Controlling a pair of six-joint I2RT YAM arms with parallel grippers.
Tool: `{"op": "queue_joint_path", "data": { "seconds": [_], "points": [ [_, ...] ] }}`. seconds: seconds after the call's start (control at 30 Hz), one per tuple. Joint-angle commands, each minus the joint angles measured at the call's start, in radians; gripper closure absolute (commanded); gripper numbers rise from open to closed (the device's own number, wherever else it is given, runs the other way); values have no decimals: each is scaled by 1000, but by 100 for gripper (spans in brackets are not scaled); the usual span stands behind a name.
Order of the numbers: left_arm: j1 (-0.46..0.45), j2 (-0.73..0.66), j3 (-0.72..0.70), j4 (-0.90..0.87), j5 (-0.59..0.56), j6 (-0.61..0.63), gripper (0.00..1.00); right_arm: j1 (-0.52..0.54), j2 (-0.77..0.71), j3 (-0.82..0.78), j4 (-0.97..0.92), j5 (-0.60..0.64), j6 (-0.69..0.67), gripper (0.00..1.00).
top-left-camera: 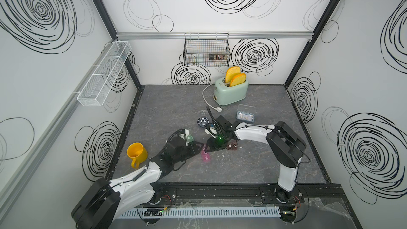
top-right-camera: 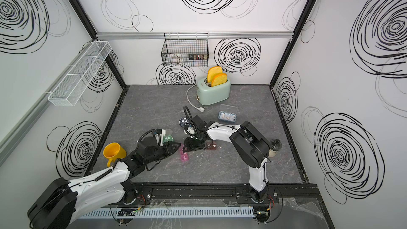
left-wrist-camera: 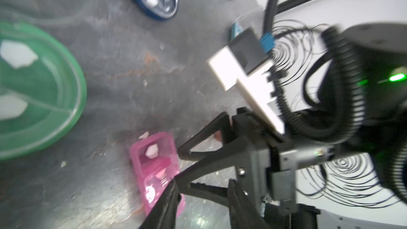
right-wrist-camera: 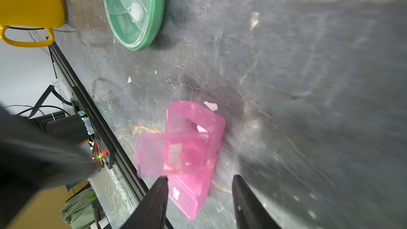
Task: Close pillboxes
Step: Close the lid on the pillbox.
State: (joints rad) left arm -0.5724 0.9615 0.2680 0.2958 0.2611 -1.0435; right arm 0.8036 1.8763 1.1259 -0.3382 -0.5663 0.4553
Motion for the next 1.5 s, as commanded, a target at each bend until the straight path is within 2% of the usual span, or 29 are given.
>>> {"op": "queue_joint_path", "data": {
  "seconds": [0.0, 0.1, 0.3, 0.43, 0.8, 1.03, 1.27, 1.47],
  "points": [
    [67, -16, -6, -50, 81, 34, 51, -43, -34, 0, -36, 6, -31, 49],
    [113, 26, -22, 25, 137, 31, 41, -60, -32, 10, 6, -50, -32, 50],
    [126, 117, -30, 113, 165, 42, 35, -66, 40, 60, 17, -71, -30, 54],
    [114, 156, -46, 149, 159, 45, 28, -57, 69, 72, 49, -94, -16, 53],
    [37, 227, -103, 286, 137, -35, 30, -27, 109, 68, 79, -105, 2, 52],
    [19, 236, -115, 286, 99, -54, 38, -23, 111, 51, 89, -98, 11, 53],
    [20, 217, -112, 246, 77, -44, 35, -20, 110, 53, 98, -107, 11, 53],
    [20, 229, -119, 249, 72, -44, 37, -11, 117, 54, 100, -109, 9, 53]
  ]
}}
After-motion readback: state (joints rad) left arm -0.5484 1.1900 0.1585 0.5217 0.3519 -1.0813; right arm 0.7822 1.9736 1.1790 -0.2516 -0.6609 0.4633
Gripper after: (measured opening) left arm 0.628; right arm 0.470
